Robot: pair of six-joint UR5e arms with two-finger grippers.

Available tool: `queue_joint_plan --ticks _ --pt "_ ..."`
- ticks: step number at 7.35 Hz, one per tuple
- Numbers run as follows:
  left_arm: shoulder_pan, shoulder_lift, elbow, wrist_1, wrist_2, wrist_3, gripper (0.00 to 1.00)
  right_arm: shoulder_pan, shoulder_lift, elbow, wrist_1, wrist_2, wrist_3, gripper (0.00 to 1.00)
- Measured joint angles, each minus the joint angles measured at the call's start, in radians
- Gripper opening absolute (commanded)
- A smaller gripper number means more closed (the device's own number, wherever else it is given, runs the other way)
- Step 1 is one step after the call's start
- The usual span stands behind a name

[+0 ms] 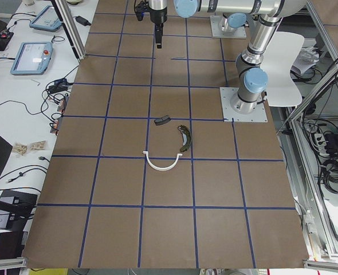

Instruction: Place bearing gear from tray to pile

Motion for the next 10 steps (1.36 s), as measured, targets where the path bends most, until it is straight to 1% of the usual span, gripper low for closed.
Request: queue_joint_plan --ticks 7,10 --pt "0.000 -0.018 0.014 0.000 0.000 -0.012 1.00 0.000 0.003 0.001 -0.023 0.001 -0.001 1.00" --pt "-0.001 -0.021 0.016 0.000 0.000 -0.018 1.00 -0.020 0.006 -0.004 -0.026 0.004 -0.059 1.00"
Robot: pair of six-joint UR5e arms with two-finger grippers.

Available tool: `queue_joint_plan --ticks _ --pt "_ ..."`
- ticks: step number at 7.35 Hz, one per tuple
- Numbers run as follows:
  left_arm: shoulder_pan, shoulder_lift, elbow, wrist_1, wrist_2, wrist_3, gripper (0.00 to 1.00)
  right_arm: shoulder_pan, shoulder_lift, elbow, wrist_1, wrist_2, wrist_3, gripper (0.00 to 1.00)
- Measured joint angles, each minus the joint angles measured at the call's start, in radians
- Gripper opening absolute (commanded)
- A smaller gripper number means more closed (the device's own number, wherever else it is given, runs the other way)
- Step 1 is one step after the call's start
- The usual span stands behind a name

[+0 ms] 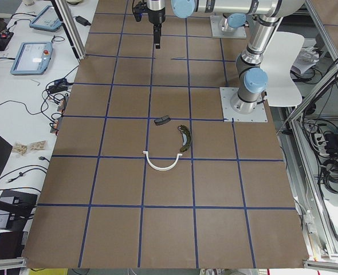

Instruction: Place bearing gear from tray to pile

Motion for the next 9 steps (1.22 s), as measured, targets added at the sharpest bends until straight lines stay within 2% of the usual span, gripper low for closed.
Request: queue_joint_plan --ticks 1,3,6,8,9 --pt "0.000 -0.001 0.000 0.000 0.000 -0.001 1.00 -0.040 -0.002 -0.005 0.003 0.006 -0.055 1.00" --pt "0.001 -0.007 0.007 0.001 0.000 -0.005 1.00 -0.200 -0.013 -0.016 0.032 0.040 -0.236 1.00" --pt "0.002 -0.027 0.045 0.002 -0.001 -0.016 1.00 -0.557 0.000 -0.012 0.068 0.016 -0.706 1.00" --pt "0.002 -0.034 0.054 0.001 -0.002 -0.017 1.00 -0.773 0.091 -0.003 0.035 0.013 -0.994 1.00" --pt "0.001 -0.035 0.055 0.001 -0.002 -0.018 1.00 -0.844 0.160 -0.001 -0.024 0.012 -1.095 1.00"
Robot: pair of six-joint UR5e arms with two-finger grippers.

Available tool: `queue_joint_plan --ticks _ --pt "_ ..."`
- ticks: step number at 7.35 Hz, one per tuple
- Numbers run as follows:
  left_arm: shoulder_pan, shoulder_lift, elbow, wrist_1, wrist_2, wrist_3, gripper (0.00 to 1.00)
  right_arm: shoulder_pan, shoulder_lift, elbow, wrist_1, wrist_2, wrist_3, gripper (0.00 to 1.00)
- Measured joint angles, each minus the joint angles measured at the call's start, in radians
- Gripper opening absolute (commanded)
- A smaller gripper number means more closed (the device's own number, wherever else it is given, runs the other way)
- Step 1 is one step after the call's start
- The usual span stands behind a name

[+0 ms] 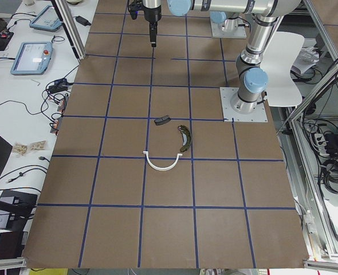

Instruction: Place bearing gear from tray to pile

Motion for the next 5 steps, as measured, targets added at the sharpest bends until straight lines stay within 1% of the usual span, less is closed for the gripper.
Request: queue_joint_plan --ticks 1,3,4,5 --pt "-0.001 0.000 -0.001 0.000 0.000 0.000 1.00 -0.044 0.077 0.001 -0.074 -0.001 -0.062 1.00" --pt "-0.004 -0.001 -0.003 -0.001 -0.001 0.000 1.00 -0.082 0.215 0.009 -0.224 -0.017 -0.107 1.00" --pt "-0.005 -0.001 -0.004 -0.001 -0.002 0.000 1.00 -0.089 0.268 0.029 -0.304 -0.040 -0.140 1.00" --pt "-0.005 -0.001 -0.004 -0.001 -0.002 -0.001 1.00 -0.093 0.296 0.066 -0.388 -0.055 -0.190 1.00"
